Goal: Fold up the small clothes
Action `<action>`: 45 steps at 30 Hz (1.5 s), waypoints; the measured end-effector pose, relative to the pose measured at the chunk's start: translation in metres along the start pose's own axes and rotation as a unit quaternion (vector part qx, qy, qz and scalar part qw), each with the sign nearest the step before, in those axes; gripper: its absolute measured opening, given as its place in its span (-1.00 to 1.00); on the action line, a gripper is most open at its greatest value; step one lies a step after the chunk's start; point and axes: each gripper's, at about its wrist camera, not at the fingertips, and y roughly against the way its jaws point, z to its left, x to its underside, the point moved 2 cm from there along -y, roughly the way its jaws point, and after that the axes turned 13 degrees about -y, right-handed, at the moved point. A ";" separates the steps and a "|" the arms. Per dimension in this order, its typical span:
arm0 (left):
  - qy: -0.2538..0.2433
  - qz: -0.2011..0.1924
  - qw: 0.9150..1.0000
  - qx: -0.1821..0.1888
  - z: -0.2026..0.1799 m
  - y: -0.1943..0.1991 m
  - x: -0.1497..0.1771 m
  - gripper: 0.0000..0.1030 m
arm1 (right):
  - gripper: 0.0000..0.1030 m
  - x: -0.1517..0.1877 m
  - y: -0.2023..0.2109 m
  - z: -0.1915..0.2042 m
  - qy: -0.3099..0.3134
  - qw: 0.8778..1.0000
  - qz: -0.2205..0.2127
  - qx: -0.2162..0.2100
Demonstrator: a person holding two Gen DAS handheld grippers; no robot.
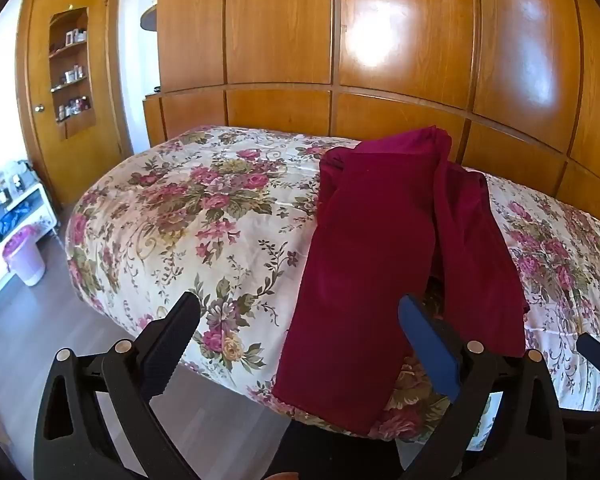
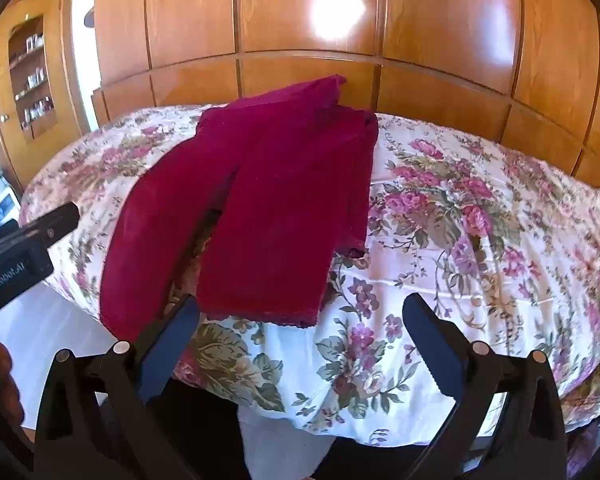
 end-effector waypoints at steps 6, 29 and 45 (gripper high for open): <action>0.001 0.002 1.000 -0.002 0.003 0.001 0.000 0.91 | 0.96 -0.009 0.001 0.004 0.035 0.999 -0.014 0.005; -0.002 0.013 1.000 -0.014 0.005 -0.007 0.004 0.91 | 0.96 -0.002 0.001 0.011 0.033 0.999 -0.015 -0.007; -0.003 0.017 1.000 -0.015 0.004 -0.009 0.008 0.91 | 0.96 -0.003 -0.002 0.011 0.033 0.999 -0.009 -0.005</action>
